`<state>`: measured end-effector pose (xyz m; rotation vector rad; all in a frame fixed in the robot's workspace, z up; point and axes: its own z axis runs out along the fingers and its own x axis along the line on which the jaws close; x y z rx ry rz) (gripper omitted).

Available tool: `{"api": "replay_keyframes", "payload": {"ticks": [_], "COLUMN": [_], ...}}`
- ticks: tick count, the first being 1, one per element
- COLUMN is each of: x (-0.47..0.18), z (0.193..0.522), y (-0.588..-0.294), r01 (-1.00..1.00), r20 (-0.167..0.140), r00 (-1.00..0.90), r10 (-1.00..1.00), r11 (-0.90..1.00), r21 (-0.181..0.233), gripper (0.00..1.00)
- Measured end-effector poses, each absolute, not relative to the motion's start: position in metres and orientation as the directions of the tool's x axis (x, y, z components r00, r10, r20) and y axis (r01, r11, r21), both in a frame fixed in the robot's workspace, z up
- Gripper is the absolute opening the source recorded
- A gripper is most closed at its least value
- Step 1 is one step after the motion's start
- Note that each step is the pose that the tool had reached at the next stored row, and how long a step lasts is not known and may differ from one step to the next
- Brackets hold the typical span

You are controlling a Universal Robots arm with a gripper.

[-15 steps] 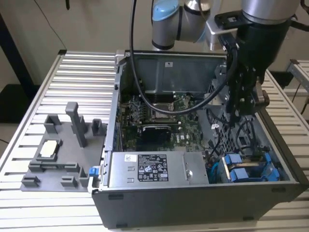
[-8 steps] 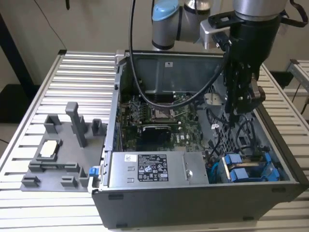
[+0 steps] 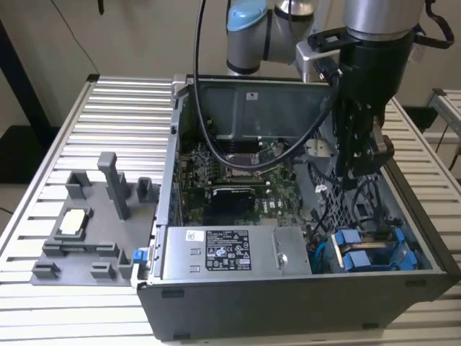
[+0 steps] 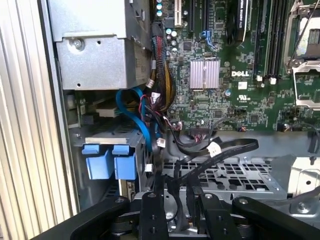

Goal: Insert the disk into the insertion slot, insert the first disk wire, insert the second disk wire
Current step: 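Insert the second disk wire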

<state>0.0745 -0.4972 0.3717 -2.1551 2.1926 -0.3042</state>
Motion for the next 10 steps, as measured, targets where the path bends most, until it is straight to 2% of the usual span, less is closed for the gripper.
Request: {"api": "replay_keyframes", "payload": {"ticks": [2, 10], "x": [0.0741, 0.0701], "z": [0.3705, 0.3647], "y": [-0.4972, -0.497], "r01": [-0.984, -0.981], "r20": [0.119, 0.125], "r00": [-0.026, -0.028], "r10": [-0.993, -0.992], "r11": [0.005, 0.003], "r21": [-0.177, -0.192], "gripper": [0.33, 0.33]}}
